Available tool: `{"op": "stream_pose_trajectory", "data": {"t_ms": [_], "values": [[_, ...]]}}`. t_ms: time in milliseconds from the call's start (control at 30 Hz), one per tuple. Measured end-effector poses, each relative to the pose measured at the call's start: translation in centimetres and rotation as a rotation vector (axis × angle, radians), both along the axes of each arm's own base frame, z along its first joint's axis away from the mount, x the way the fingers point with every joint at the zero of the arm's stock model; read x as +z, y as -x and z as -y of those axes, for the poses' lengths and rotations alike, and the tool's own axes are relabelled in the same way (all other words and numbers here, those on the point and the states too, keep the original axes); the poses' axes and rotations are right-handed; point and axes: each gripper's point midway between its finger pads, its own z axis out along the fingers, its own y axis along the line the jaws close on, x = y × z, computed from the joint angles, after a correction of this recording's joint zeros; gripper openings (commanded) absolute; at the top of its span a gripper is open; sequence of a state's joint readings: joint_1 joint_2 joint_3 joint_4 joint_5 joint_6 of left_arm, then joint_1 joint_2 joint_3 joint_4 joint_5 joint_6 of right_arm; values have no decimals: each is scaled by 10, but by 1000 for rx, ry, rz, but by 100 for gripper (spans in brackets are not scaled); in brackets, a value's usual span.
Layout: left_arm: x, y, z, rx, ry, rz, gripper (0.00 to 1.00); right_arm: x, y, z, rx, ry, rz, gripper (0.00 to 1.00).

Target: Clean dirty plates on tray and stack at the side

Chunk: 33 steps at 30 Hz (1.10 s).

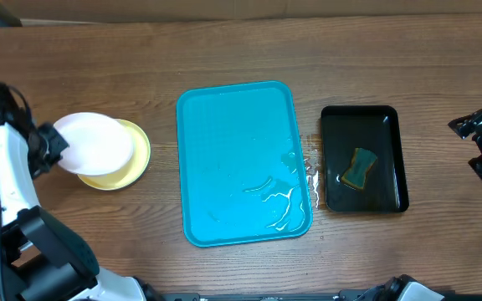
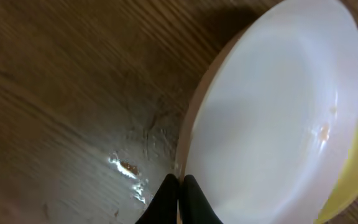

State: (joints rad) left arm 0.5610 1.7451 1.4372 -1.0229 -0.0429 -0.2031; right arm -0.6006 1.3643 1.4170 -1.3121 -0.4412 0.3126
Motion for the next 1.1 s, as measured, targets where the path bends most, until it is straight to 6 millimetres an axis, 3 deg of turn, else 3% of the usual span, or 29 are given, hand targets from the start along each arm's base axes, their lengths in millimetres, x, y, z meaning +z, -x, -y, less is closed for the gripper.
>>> {"op": "stream_pose_trajectory", "data": {"t_ms": [67, 100, 167, 333, 400, 533, 700, 767, 900, 1000, 1100], "values": [[-15, 2, 1, -2, 7, -2, 8, 0, 0, 0, 0, 0, 1, 91], [-21, 3, 4, -10, 14, -6, 19, 0, 0, 0, 0, 0, 1, 91], [-35, 6, 13, -39, 32, -21, 100, 0, 0, 0, 0, -1, -2, 91], [-29, 7, 25, -61, 85, -28, 100, 0, 0, -2, 27, 7, 2, 86], [-14, 5, 31, -76, 120, -22, 100, 1, -3, -6, 59, 12, 20, 86], [37, -14, 42, -154, 143, 68, 100, 12, -19, -28, 180, 39, 101, 88], [116, -17, 88, -330, 90, 204, 100, 41, -23, -96, 433, 92, 239, 93], [146, -7, 116, -419, 58, 264, 100, 56, -14, -135, 567, 104, 305, 100], [197, 22, 170, -595, -9, 393, 100, 76, 11, -197, 788, 97, 402, 100], [221, 47, 197, -684, -36, 459, 100, 81, 26, -226, 903, 78, 433, 100], [225, 76, 217, -752, -16, 452, 100, 79, 34, -246, 979, 61, 433, 100]]}}
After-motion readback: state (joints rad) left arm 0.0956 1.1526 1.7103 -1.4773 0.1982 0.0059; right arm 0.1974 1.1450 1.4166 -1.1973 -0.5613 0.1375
